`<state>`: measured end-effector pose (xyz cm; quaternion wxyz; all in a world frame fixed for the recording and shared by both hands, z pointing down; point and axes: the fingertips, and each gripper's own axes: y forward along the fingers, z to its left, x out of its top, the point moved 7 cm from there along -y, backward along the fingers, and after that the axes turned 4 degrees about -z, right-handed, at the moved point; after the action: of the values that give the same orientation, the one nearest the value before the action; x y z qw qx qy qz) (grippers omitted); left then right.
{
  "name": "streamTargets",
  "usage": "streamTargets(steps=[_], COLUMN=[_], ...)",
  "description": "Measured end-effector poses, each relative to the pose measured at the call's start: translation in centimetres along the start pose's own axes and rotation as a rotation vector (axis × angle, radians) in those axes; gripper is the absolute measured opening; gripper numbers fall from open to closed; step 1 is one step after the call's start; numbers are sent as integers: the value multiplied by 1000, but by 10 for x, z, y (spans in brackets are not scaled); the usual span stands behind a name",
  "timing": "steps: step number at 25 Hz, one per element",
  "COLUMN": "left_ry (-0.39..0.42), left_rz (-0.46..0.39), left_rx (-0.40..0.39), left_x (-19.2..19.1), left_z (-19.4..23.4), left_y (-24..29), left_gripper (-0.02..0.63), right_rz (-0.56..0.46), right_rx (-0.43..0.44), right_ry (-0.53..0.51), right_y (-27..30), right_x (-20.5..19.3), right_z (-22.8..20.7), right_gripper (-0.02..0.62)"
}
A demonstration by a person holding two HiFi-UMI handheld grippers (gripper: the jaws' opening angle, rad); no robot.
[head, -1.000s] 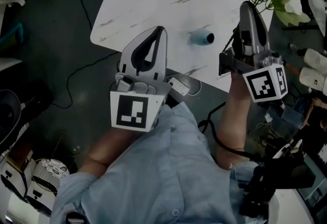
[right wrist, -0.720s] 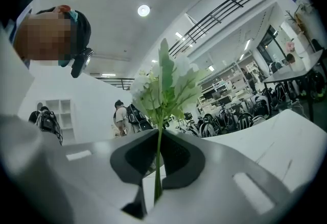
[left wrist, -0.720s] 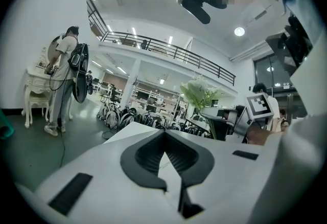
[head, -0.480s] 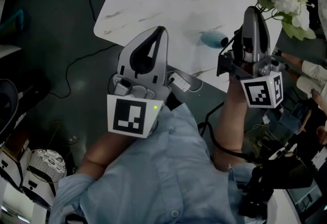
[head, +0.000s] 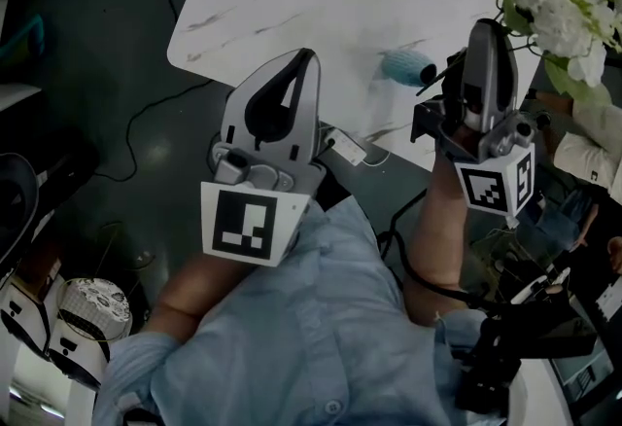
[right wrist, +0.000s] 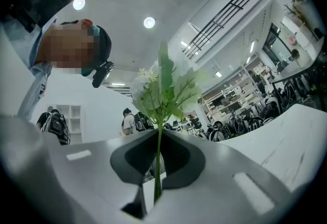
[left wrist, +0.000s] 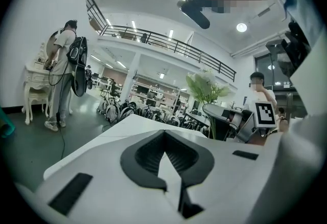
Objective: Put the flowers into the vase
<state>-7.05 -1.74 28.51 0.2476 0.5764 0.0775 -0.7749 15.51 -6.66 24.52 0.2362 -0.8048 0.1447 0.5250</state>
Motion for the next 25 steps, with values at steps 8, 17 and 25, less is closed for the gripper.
streamTargets(steps=[8, 17, 25], left_ry=[15, 21, 11], left_rz=[14, 1, -20], left_rx=[-8, -13, -3], left_x=[-1, -5, 4], left_z=[-9, -10, 4], left_y=[0, 9, 2], left_gripper=[5, 5, 5], right_rz=[-14, -124, -175], right_rx=[10, 54, 99], right_ry=[4, -10, -14], right_y=[-17, -7, 7], right_x=[-10, 18, 28], right_z=[-3, 4, 23], right_gripper=[9, 9, 9])
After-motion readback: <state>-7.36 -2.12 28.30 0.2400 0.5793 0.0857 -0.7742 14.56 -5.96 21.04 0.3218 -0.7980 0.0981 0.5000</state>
